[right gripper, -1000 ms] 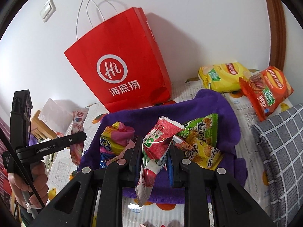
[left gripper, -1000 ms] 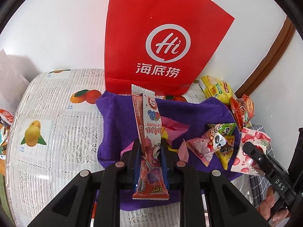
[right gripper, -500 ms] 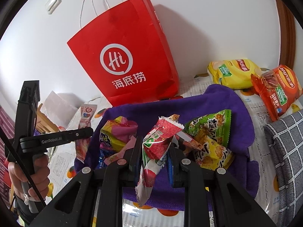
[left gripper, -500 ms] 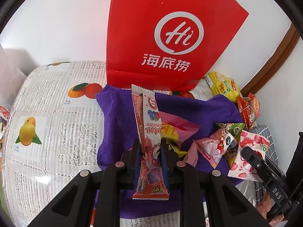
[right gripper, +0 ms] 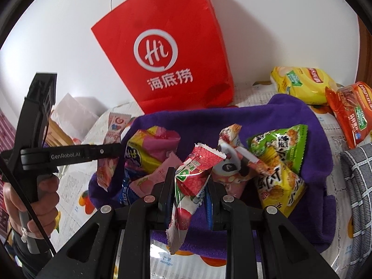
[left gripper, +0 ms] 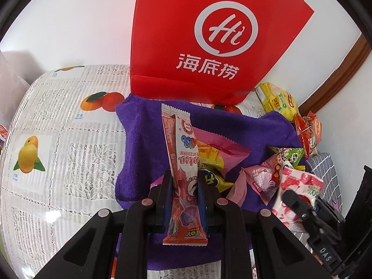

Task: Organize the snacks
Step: 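Lower the pink candy stick and red-white bag onto the towel with both tools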

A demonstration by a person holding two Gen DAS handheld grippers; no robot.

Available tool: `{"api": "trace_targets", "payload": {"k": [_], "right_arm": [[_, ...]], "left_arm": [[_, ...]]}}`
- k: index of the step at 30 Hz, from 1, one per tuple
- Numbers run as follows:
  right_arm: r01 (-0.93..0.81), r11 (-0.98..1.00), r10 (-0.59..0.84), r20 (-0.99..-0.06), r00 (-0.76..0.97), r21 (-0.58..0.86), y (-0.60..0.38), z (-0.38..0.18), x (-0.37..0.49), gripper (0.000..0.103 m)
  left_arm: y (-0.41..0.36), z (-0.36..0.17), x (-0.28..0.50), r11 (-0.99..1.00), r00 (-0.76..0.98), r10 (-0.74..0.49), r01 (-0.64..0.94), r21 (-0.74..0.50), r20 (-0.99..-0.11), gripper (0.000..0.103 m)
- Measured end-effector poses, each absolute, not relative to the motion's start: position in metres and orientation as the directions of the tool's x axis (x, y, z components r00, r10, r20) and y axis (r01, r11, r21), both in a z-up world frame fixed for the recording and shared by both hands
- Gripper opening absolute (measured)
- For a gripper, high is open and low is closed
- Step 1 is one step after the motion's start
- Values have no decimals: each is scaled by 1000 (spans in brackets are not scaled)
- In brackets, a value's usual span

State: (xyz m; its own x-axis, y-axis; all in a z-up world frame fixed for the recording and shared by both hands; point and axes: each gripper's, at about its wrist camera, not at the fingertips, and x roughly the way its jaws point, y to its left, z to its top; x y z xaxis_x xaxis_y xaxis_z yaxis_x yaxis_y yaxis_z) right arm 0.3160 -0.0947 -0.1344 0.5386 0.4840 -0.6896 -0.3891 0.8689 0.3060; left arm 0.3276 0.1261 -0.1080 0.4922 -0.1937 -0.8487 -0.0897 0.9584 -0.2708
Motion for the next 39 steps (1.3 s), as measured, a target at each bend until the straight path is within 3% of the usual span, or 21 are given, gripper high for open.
{"api": "trace_targets", "payload": {"k": [29, 35, 39], "right_arm": [[-384, 899, 394, -774, 496, 211, -74, -155, 322, 27], [-396, 901, 376, -772, 512, 176, -76, -149, 316, 45], [-396, 902, 375, -771, 515, 174, -81, -140, 311, 47]], "left_arm": [[124, -121, 334, 960, 445, -187, -106, -259, -876, 19], [123, -120, 334, 961, 443, -186, -103, -256, -877, 19], [121, -121, 334, 962, 437, -186, -100, -253, -880, 20]]}}
